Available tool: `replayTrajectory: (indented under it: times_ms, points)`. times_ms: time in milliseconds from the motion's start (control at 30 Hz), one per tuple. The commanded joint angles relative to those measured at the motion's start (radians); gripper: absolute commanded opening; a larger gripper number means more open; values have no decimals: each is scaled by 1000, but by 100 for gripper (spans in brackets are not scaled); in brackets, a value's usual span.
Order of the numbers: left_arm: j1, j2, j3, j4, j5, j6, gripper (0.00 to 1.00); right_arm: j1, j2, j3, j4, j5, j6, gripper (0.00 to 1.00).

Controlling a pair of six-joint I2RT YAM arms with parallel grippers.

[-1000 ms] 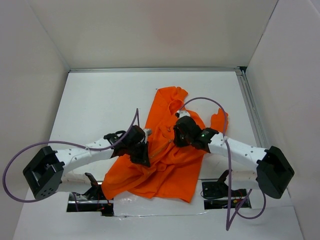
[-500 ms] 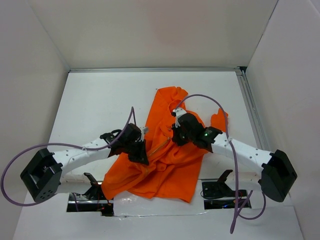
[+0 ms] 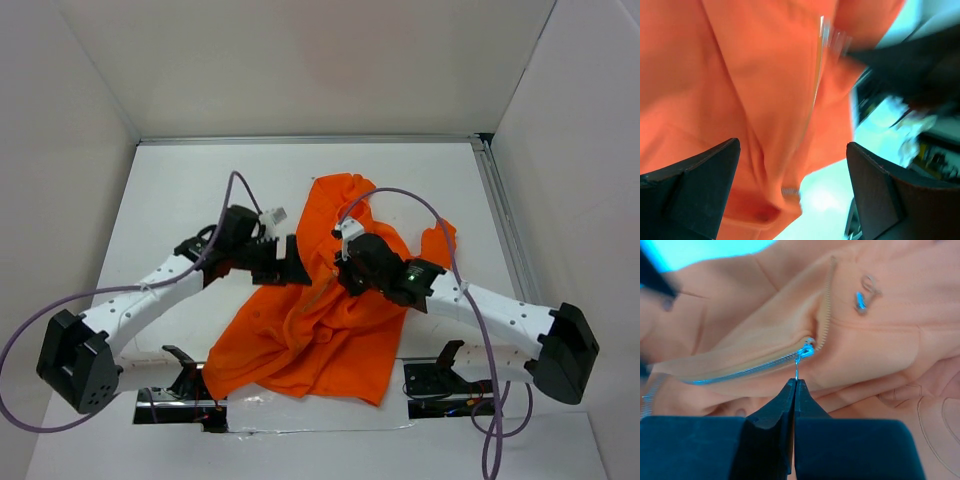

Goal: Zip up the jacket

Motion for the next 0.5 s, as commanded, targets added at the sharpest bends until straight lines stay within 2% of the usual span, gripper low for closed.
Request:
replayTrajectory:
  times_ms: [0, 233, 333, 367, 433, 467]
  points:
    - [75, 85, 123, 91, 89, 55, 99, 29, -81, 58, -24, 35, -2, 0]
    - [74, 439, 409, 57, 152, 97, 99, 59, -114, 50, -52, 57, 1, 0]
    - [34, 554, 497, -6, 82, 97, 99, 62, -106, 55, -58, 106, 16, 0]
    - [27, 576, 512, -12, 80, 100, 97, 65, -108, 54, -58, 118, 16, 0]
    - [16, 620, 535, 0, 114, 104, 87, 66, -109, 49, -46, 112, 16, 0]
    - [10, 643, 542, 6, 126, 104, 77, 66, -109, 46, -41, 117, 18, 0]
